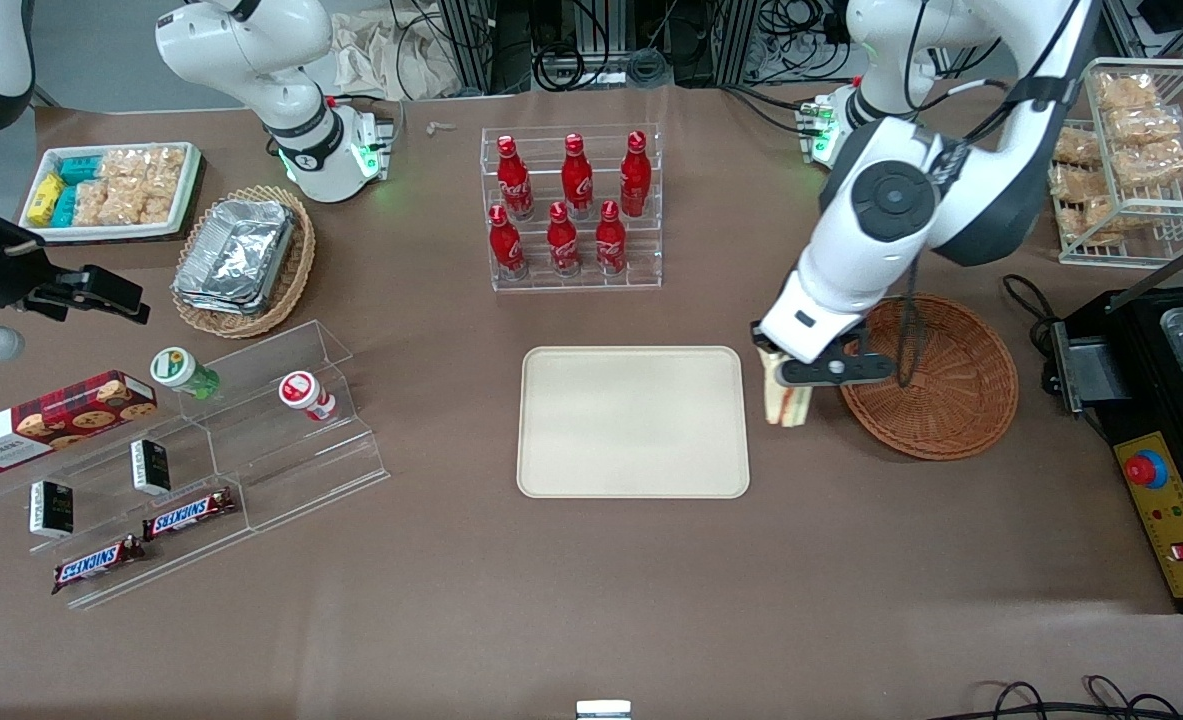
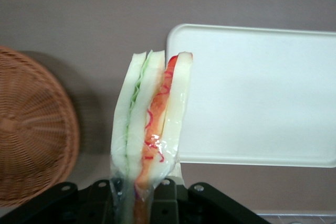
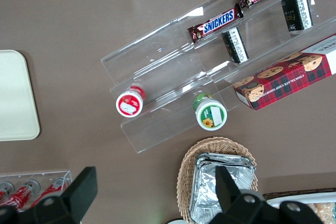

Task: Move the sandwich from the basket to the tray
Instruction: 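Lift the sandwich out of the basket toward the cream tray, then lower the held sandwich onto the cream tray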

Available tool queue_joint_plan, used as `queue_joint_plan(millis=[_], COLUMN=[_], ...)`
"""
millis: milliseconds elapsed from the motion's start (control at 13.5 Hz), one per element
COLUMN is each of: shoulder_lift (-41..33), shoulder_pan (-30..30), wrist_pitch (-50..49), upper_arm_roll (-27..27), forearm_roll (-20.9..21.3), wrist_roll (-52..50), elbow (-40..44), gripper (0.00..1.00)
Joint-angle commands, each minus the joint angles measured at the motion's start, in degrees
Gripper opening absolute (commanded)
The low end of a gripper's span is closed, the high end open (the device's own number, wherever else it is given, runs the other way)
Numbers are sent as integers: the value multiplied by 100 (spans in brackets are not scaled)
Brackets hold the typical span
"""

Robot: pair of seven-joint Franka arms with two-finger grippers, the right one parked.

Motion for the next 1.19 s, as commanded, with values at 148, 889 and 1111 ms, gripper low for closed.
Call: queue_joint_plan(millis=[148,889,1111], shoulder_lift=[655,2369,2616], shoulder_pan=[-211,-501,-519], wrist_pitch=[327,1110,1110], upper_arm_roll=[-144,-109,-109], forearm_roll=[327,1918,1938], wrist_roll=[-46,-1161,-1154], elbow=[181,470,699], gripper=[0,0,0])
